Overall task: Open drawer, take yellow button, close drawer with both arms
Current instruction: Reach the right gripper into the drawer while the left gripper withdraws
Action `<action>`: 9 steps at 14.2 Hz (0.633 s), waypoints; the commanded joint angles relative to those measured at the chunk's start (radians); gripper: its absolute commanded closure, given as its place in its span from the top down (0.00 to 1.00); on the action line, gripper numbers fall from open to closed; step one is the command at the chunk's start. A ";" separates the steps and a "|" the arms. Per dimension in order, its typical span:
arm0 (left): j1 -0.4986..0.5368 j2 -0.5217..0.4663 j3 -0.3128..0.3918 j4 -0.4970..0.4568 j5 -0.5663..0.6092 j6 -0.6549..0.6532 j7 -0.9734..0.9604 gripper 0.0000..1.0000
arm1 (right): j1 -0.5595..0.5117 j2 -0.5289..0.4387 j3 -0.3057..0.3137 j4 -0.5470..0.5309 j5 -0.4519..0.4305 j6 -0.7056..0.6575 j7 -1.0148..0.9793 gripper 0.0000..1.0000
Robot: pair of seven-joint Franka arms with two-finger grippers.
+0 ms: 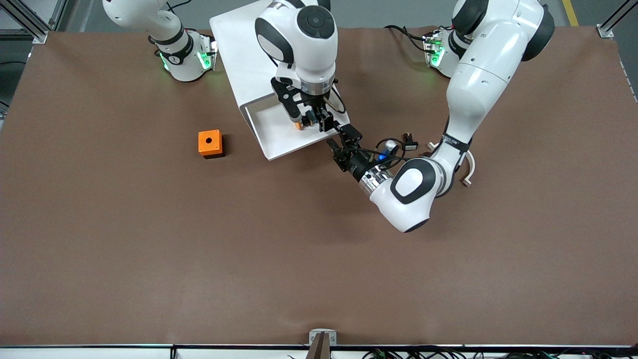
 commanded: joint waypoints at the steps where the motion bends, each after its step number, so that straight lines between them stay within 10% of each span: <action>1: 0.008 -0.011 0.001 0.036 -0.016 0.002 0.177 0.98 | 0.015 0.024 -0.010 0.014 -0.012 -0.008 -0.014 1.00; 7: 0.001 -0.066 0.094 0.088 0.010 0.010 0.622 0.99 | 0.013 0.029 -0.008 0.016 -0.008 -0.016 -0.078 0.97; 9: -0.002 -0.111 0.107 0.088 0.085 0.045 0.756 0.99 | 0.013 0.029 -0.008 0.025 0.003 -0.017 -0.113 0.82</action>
